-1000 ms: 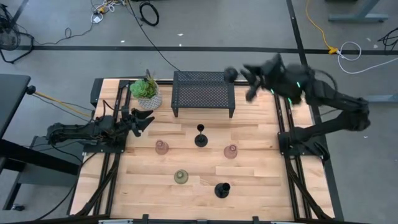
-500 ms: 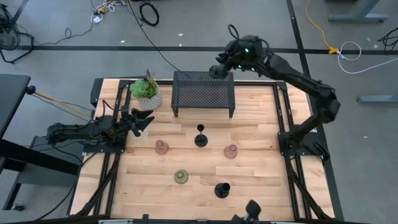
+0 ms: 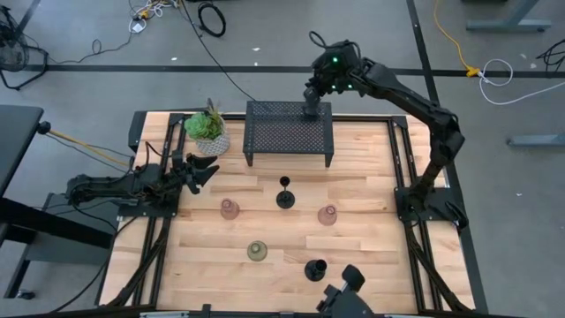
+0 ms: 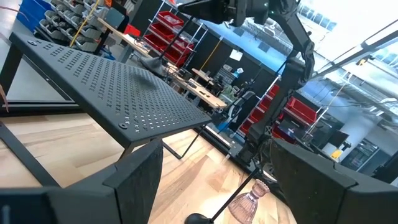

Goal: Pick & Place candle stick holders
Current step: Put the bottom right black candle holder on the shelf

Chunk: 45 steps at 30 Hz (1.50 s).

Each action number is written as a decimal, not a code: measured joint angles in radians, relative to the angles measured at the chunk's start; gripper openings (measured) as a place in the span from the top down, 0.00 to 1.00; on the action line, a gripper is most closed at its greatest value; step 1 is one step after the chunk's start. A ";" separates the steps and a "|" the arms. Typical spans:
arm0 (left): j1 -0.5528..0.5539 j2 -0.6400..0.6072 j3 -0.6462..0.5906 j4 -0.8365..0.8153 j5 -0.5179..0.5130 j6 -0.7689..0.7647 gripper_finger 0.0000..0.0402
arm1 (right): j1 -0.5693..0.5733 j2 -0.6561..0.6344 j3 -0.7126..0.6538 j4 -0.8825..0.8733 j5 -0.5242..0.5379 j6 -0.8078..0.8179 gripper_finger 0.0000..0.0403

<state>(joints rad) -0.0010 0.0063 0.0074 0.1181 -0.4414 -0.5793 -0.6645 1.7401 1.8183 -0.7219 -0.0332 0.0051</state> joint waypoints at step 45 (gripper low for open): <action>0.000 0.000 0.000 0.000 -0.038 0.000 0.26 | 0.009 0.047 -0.001 0.123 -0.097 0.065 0.76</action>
<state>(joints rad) -0.0012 0.0063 0.0074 0.1178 -0.4792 -0.5793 -0.6556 1.7872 1.8175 -0.5986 -0.1303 0.0700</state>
